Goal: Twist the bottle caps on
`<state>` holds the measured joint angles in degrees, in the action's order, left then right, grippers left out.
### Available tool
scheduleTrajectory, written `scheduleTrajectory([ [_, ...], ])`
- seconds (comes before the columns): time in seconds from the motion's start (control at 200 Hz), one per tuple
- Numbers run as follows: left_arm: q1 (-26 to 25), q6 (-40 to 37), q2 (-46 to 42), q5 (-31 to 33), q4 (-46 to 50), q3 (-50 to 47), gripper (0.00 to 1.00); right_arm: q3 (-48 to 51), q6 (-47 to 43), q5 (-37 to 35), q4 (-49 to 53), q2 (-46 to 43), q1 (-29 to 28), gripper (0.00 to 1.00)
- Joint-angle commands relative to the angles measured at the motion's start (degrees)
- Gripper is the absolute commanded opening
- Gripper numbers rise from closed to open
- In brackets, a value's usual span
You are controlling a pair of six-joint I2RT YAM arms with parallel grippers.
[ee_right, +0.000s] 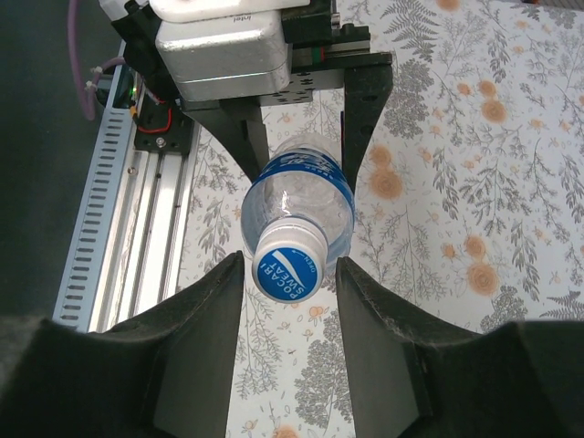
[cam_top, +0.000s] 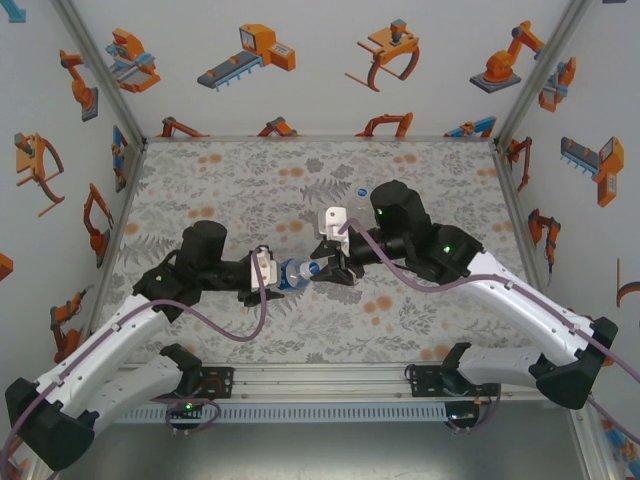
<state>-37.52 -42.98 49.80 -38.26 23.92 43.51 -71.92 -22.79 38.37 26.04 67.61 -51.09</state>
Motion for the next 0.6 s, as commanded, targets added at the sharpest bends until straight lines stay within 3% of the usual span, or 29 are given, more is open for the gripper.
scheduleTrajectory([
  [0.0, -0.32, -1.18, -0.24, -1.78, 0.41, 1.76, 0.0, -0.09, -0.94, 0.75, -1.89, 0.32, 0.07, 0.44],
  [0.596, -0.34, -0.88, -0.34, -1.05, 0.16, 1.75, 0.0, 0.98, -0.86, 0.65, -1.76, 1.06, -0.24, 0.45],
])
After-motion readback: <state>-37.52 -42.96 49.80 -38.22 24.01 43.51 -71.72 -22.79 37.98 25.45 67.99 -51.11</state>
